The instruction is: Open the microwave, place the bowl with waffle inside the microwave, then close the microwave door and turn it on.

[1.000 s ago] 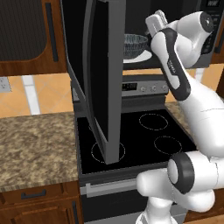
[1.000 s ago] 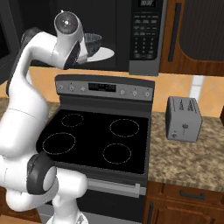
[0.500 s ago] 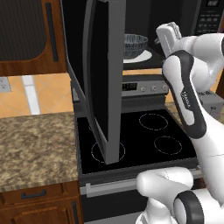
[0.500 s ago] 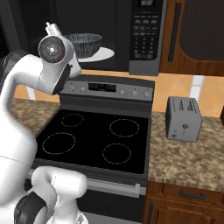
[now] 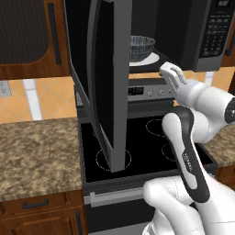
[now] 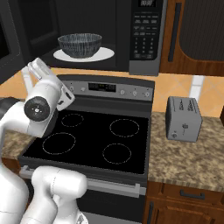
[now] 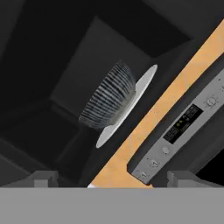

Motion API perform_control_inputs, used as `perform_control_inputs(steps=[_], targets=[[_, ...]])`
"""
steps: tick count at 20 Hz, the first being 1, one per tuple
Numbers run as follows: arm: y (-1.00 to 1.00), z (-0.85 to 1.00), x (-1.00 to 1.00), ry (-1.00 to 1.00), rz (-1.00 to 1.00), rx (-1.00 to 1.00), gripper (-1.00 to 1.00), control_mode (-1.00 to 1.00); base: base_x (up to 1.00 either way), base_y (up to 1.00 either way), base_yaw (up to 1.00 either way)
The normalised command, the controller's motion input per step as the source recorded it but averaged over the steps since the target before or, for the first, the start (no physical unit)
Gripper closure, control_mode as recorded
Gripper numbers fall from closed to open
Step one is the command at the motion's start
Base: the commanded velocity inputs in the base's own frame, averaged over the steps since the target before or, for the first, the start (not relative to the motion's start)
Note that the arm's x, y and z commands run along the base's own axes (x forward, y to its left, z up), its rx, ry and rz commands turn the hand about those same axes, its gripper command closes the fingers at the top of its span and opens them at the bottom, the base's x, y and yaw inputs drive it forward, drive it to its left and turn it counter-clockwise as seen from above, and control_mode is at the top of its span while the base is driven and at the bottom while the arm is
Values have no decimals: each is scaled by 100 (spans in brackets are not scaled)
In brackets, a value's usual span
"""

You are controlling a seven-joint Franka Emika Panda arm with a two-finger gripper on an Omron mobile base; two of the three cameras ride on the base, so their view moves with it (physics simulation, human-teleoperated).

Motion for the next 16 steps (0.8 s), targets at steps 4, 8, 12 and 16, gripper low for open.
perform_control_inputs(steps=[4, 8, 12, 16], targets=[[40, -45, -29, -17, 0, -11, -100, -100, 0, 0, 0], [40, -54, -11, -20, 0, -14, -100, -100, 0, 0, 0], [45, -60, -6, -25, 0, -17, -100, -100, 0, 0, 0], [49, -63, -5, -22, 0, -17, -100, -100, 0, 0, 0]])
